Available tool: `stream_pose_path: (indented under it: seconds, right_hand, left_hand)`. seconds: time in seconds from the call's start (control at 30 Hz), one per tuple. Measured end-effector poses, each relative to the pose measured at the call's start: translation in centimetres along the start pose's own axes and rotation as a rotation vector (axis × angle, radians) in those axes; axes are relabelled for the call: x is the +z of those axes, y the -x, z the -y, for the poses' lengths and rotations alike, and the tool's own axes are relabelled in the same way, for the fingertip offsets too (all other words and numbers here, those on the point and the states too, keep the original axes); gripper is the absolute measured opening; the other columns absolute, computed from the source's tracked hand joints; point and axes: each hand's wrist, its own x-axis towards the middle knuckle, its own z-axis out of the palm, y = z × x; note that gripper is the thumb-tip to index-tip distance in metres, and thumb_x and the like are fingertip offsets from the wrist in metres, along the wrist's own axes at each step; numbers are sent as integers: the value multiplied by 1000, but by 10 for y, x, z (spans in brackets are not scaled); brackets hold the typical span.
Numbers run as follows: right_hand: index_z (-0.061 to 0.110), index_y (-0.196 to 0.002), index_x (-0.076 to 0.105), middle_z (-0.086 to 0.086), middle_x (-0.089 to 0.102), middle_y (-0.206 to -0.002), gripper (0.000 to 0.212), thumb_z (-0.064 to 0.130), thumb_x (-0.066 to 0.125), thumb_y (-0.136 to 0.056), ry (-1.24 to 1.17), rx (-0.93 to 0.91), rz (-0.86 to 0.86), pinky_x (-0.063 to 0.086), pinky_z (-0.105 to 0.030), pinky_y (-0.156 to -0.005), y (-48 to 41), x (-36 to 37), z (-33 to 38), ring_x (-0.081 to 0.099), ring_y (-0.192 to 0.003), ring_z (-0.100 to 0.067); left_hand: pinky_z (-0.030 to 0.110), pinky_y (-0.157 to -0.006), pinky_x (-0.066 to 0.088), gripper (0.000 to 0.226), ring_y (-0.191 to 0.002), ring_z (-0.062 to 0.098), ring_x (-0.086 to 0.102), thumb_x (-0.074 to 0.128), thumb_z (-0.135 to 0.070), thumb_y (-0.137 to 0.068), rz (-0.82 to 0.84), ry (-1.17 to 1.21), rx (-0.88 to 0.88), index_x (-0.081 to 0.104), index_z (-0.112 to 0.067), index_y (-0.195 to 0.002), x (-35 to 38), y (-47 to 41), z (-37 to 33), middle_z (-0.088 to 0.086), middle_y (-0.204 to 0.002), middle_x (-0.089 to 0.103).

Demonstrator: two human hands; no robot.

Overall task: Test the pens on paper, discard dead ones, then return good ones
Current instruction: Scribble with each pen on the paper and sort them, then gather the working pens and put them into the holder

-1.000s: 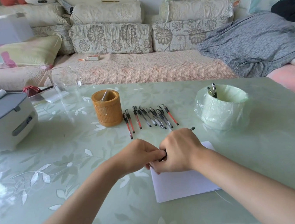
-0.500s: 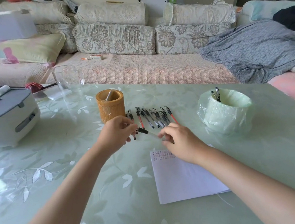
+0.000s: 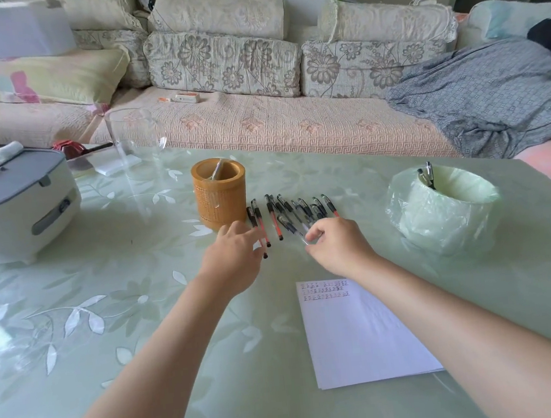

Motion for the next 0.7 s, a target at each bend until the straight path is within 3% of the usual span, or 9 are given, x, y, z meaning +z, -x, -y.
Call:
stream_pose_path:
  seconds: [0.1,0.2,0.33,0.37,0.43,0.53,0.6,0.7]
  right_hand:
    - [25,-79,72,13,64,-70,4,26,69,-78,23,-9,30,51,-23,-73,-7,7,0,65,-77,-15]
    - [19,-72,72,10,69,-72,16,30,64,-80,58,-45,10,51,-25,-78,-17,2,-2,64,-78,-15]
    - [12,-69,70,-3,70,-78,24,6,52,-84,112,-16,-121,55,-33,-78,-41,-9,-20,63,-79,-26]
    - [7,-60,61,-6,63,-68,25,1,49,-81,149,-8,-148,53,-33,-74,-46,-11,-26,58,-74,-31]
    - [13,-47,38,-5,37,-52,35,-5,47,-76,232,12,-154,40,-33,-60,-54,-14,-35,44,-65,-31]
    - [16,-49,29,-2,24,-53,46,5,57,-84,287,8,-111,31,-28,-61,-59,-14,-41,38,-65,-28]
    - [18,-49,28,-1,22,-53,49,8,62,-83,294,7,-89,30,-27,-60,-61,-12,-44,36,-65,-27]
    - [17,-48,28,-1,22,-50,49,2,63,-79,279,46,-87,25,-28,-50,-62,-10,-47,34,-60,-26]
  left_hand:
    - [40,-105,36,40,-131,22,33,38,-41,-100,56,-83,54,44,-38,-140,7,-4,5,-2,-142,42]
    - [41,-112,27,46,-139,21,22,34,-44,-101,123,-83,109,34,-40,-146,10,-8,2,-2,-153,29]
    - [42,-115,22,49,-147,16,6,34,-45,-101,173,-19,136,28,-38,-149,14,-14,-3,-5,-161,14]
    - [43,-116,21,50,-148,14,2,33,-45,-101,186,-14,145,26,-39,-150,15,-16,-4,-6,-162,10]
    - [45,-118,18,51,-149,14,-3,31,-46,-102,214,-18,164,21,-39,-152,17,-19,-6,-8,-163,4]
    - [41,-119,12,54,-150,13,-5,27,-47,-102,253,-66,152,16,-36,-154,20,-24,-9,-8,-163,0]
    - [38,-119,10,55,-150,12,-3,27,-47,-102,244,-88,136,19,-31,-154,21,-25,-10,-8,-163,3]
    - [38,-117,21,51,-148,16,9,31,-44,-102,174,-78,129,40,-20,-146,21,-26,-11,-4,-161,17]
